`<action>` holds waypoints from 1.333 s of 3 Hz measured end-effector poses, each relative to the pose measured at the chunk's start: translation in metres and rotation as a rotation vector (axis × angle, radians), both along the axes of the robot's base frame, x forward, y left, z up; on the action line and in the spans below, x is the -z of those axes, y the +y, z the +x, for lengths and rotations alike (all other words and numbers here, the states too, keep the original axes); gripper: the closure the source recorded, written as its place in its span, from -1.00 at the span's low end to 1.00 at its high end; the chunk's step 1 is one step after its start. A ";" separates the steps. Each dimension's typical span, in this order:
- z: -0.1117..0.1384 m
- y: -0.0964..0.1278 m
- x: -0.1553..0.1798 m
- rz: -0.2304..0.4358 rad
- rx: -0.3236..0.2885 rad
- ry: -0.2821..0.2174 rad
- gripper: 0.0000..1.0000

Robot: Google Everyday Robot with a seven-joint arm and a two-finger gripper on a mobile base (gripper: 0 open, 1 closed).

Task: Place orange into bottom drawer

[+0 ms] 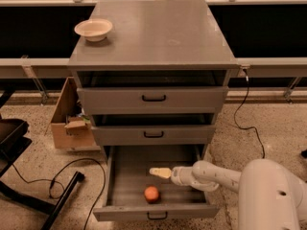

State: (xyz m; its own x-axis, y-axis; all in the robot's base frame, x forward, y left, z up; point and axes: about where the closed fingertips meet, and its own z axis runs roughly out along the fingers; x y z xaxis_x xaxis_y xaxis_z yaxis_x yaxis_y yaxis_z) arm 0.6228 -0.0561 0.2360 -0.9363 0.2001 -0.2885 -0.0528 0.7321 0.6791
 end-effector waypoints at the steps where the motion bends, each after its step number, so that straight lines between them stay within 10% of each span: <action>1: 0.006 -0.022 -0.061 -0.127 0.005 -0.090 -1.00; 3: -0.009 -0.028 -0.155 -0.397 -0.061 -0.112 -1.00; 4: -0.008 -0.049 -0.215 -0.509 0.030 -0.130 -1.00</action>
Offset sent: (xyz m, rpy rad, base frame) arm -0.1309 -0.0201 0.2443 -0.5450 -0.0767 0.3471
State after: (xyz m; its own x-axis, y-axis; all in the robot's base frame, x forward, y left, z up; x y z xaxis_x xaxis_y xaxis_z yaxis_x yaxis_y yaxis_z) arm 0.6153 -0.1054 0.4514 -0.8822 0.0309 -0.4699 -0.0867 0.9701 0.2266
